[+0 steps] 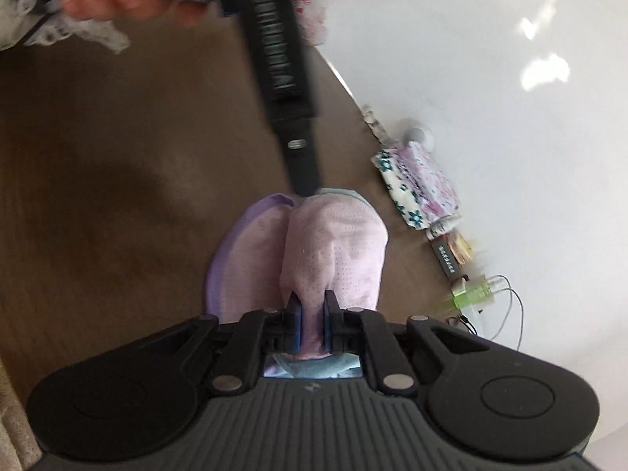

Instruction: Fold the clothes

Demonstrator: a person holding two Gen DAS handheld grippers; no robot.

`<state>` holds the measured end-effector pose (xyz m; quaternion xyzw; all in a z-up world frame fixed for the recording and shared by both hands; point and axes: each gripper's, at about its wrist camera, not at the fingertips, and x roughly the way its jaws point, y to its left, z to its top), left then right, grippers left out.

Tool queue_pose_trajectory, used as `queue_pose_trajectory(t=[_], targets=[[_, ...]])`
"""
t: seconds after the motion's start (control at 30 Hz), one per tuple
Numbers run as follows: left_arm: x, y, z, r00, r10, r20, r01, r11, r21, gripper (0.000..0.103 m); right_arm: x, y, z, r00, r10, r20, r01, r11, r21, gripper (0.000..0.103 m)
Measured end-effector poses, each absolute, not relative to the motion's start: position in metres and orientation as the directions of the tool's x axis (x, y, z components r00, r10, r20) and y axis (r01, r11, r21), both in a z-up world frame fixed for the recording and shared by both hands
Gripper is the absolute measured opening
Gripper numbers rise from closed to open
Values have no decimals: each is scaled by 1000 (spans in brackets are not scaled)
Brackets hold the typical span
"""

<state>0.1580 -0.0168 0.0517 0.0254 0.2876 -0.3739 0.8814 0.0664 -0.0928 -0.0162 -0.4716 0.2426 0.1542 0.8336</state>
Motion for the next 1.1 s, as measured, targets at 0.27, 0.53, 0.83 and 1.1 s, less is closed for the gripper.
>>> queue_pose_trajectory(t=[0.27,0.53,0.83,1.1], targets=[[174,-52,35,567,-580,-584,662,743,-95,26,66,-127,21,768,186,-613,-500,773,-391,34],[168,-54,4,540,-523,-660,658,751,-57,25,79,-171,21,730,244,-638,-441,882,-167,30],[130,-57,9,558,-462,-689,605,795,-44,25,99,-190,13,703,305,-642,-563,791,-241,38],[120,-21,56,597,-571,-563,558,800,-220,67,102,-267,35,664,457,-591,-304,888,344,77]])
